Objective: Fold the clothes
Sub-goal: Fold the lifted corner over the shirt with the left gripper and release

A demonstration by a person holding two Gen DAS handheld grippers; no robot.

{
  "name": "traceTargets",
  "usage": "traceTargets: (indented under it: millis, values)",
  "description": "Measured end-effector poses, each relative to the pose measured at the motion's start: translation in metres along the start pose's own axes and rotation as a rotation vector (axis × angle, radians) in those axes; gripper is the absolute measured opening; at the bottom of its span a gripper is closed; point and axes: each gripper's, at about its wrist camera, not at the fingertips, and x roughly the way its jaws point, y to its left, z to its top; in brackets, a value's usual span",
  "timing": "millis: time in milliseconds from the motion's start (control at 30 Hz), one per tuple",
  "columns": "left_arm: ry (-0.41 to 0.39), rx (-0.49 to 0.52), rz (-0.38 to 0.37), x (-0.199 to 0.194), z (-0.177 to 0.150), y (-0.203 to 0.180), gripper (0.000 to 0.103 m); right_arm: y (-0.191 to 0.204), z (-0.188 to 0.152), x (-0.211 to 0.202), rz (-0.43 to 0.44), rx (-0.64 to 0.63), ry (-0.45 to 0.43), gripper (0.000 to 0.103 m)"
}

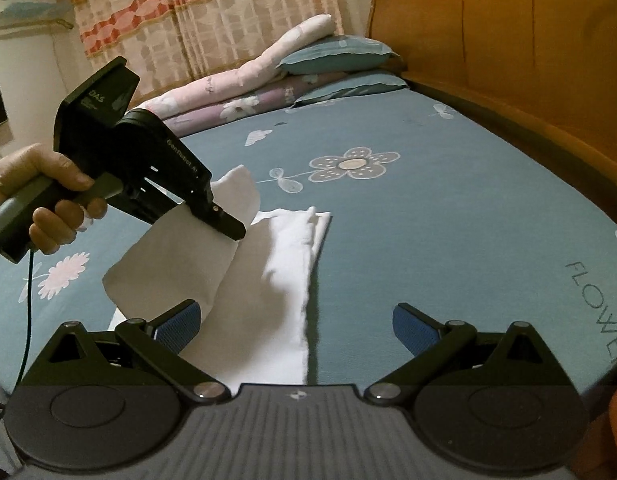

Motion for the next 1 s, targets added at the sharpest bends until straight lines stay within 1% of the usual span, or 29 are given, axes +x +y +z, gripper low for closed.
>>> traceTargets:
  millis: [333, 400, 433, 500, 533, 600, 700, 867, 1000]
  values:
    - [0.031, 0.007, 0.022, 0.025, 0.004, -0.007, 0.010, -0.004, -0.002, 0.001, -0.002, 0.012, 0.003, 0.103]
    - [0.036, -0.003, 0.005, 0.028, 0.004, -0.007, 0.020, -0.006, -0.002, 0.001, -0.008, 0.017, 0.006, 0.103]
    - [0.038, -0.007, -0.002, 0.029, 0.004, -0.007, 0.023, -0.007, -0.002, 0.001, -0.011, 0.019, 0.008, 0.103]
    - [0.041, -0.005, -0.010, 0.031, 0.006, -0.011, 0.033, -0.007, -0.003, 0.002, -0.018, 0.017, 0.015, 0.103]
    - [0.043, -0.002, -0.013, 0.032, 0.006, -0.013, 0.035, -0.007, -0.003, 0.001, -0.020, 0.016, 0.016, 0.103]
    - [0.044, 0.007, -0.020, 0.034, 0.008, -0.019, 0.042, -0.007, -0.004, 0.000, -0.019, 0.012, 0.019, 0.103]
    - [0.046, 0.014, -0.028, 0.034, 0.010, -0.025, 0.050, -0.007, -0.005, 0.000, -0.029, 0.008, 0.021, 0.103]
    - [0.055, 0.027, -0.050, 0.032, 0.012, -0.030, 0.055, -0.006, -0.006, -0.001, -0.042, 0.005, 0.030, 0.103]
    - [0.035, 0.037, -0.069, 0.020, 0.013, -0.030, 0.059, -0.003, -0.006, -0.001, -0.050, -0.006, 0.037, 0.103]
